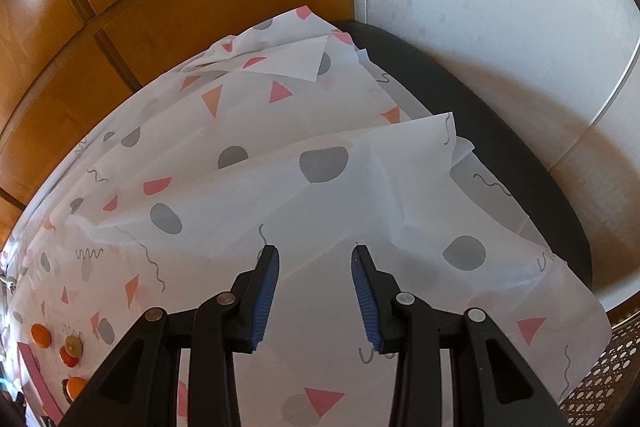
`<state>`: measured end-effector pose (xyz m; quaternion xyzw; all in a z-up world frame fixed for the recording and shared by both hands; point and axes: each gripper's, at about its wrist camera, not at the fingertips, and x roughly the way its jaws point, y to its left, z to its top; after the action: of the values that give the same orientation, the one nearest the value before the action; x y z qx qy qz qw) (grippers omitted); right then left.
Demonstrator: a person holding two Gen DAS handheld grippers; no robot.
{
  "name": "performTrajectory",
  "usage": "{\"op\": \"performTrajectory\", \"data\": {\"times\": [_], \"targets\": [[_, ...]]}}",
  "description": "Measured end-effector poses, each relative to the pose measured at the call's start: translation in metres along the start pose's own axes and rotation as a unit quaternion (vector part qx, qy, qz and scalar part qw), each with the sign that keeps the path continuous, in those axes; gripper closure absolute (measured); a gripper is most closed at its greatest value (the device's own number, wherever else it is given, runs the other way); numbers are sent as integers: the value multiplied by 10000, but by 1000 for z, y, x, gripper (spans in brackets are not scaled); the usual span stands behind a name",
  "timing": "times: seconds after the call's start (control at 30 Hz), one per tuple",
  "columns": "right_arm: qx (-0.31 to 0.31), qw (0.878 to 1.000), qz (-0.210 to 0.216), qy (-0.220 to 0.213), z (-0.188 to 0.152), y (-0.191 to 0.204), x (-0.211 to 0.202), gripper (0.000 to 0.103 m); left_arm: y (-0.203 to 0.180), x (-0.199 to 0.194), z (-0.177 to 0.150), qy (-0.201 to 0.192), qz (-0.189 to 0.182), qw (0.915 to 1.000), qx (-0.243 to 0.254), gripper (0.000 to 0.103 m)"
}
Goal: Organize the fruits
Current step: 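Carry the yellow fruit into the tray and open the left gripper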
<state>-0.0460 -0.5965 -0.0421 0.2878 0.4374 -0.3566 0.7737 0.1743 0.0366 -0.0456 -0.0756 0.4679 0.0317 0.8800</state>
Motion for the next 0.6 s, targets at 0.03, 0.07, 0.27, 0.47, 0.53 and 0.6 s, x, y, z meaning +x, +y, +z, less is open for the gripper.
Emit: {"op": "performTrajectory", "data": {"times": [0.03,0.07,0.27,0.47,0.53,0.6], "targets": [[-7,10000,-6,-1,0,0,0,65,2,1,-1,8,1,10000,-27,77],[-10,10000,-12,1,-1,0,0,65,5,0,-3,12,4,10000,-73,77],[-36,10000,-45,7,-1,1,1,65,17,-8,-14,-35,48,9998,-172,65],[-255,9997,24,40,-3,9,1,65,26,-28,-30,-142,-33,9996,-245,55],[-365,9993,36,68,-4,14,2,65,27,-33,-36,-144,-53,9996,-218,55],[-457,9989,38,74,-5,17,3,65,27,-39,-41,-168,-76,9997,-174,55]]}}
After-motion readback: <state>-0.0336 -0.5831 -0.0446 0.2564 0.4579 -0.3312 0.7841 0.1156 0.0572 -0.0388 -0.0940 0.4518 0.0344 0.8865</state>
